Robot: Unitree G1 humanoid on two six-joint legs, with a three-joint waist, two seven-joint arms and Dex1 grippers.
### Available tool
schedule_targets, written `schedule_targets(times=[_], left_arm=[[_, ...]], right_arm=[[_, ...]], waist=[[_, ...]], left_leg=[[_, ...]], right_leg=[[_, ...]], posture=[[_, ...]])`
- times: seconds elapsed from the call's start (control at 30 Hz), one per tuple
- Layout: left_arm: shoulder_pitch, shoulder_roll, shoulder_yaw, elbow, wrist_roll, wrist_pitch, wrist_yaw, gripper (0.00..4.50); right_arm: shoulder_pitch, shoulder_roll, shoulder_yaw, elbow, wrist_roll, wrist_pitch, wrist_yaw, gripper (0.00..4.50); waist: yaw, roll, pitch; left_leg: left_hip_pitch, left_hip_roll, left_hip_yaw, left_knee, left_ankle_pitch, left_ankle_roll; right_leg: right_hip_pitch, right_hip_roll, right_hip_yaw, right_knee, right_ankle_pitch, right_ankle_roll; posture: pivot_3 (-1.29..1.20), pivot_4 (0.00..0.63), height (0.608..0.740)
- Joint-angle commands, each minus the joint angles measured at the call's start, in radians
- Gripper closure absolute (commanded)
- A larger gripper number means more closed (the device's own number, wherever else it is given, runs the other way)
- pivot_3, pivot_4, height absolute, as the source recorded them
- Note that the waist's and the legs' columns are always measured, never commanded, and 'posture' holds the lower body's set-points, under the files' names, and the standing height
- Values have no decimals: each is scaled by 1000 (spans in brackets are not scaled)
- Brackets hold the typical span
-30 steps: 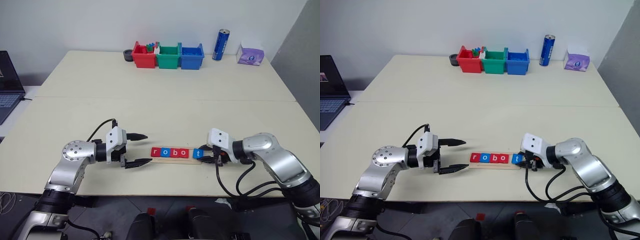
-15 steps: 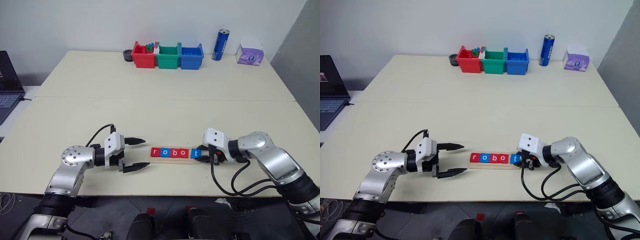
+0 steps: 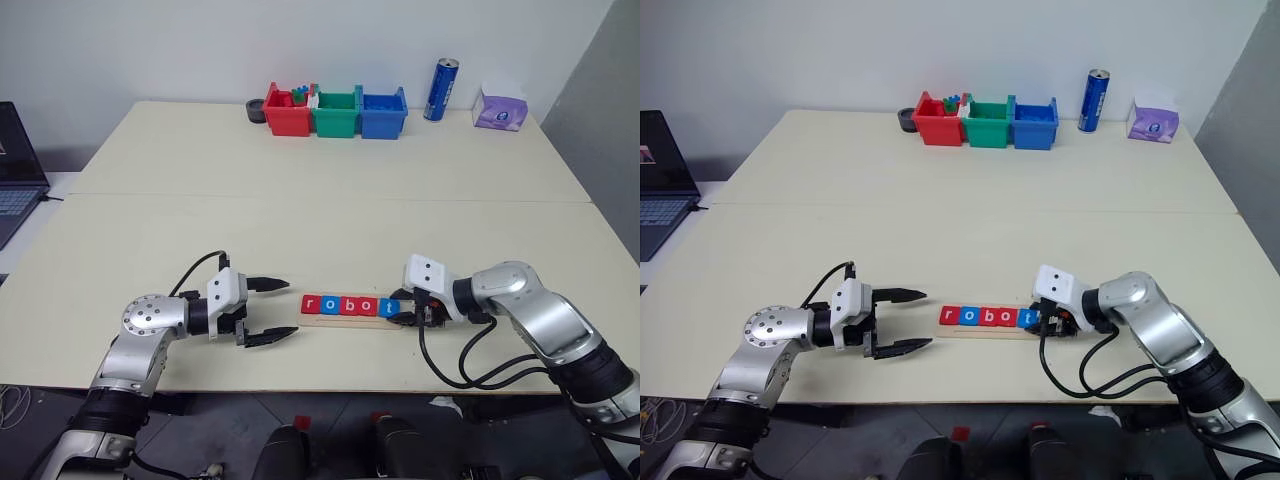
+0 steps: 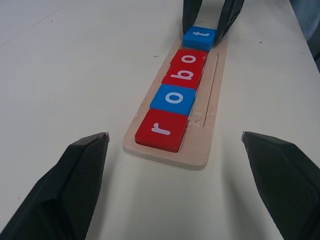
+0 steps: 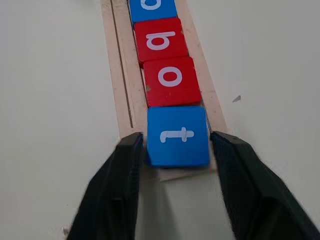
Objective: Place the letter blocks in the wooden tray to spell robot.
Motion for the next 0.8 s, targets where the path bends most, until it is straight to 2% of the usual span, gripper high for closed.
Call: schedule_targets(times=[0.03,0.1,0.13,0.37,0.5,0.67,0.8], left_arm=[[-5,-3,13,-5,-1,-21,-5,0],[-5,-4,13,-5,-1,-22,-4,0],[-5,-4,13,-5,0,-22,-4,0],[-1,-2,15,-23,2,-10,8,0],[5,2,17,-38,-1,-1,13,0],[-1,2,13,-43,2,5,16,0],[-13,2,8,-39,5,8,14,0]], right_arm=[[-23,8,-11,-2,-4,-9,-4,946],[-24,11,-13,0,-7,-11,-5,263],[-26,11,-19,-3,-3,-8,-6,73],[13,-24,-150,-164,100,108,-22,73],[102,-62,-181,-251,109,143,-58,995],[167,-77,-157,-278,69,127,-108,2900],[165,-75,-138,-267,60,114,-120,4407]], waist=[[0,0,0],[0,0,0],[0,0,0],[0,0,0],[2,0,0],[1,0,0],[-1,0,0]], left_leg=[[0,0,0,0,0,0],[0,0,0,0,0,0],[0,0,0,0,0,0],[0,0,-1,0,0,0],[-1,0,-1,0,0,0],[-1,0,-1,0,0,0],[0,0,0,0,0,0]], right_leg=[[0,0,0,0,0,0],[0,0,0,0,0,0],[0,0,0,0,0,0],[0,0,0,0,0,0],[0,0,-1,0,0,0],[0,0,-1,0,0,0],[0,0,0,0,0,1]], posture=[[0,150,740],[0,150,740],[0,150,740],[0,150,740],[0,150,740],[0,150,740],[0,150,740]])
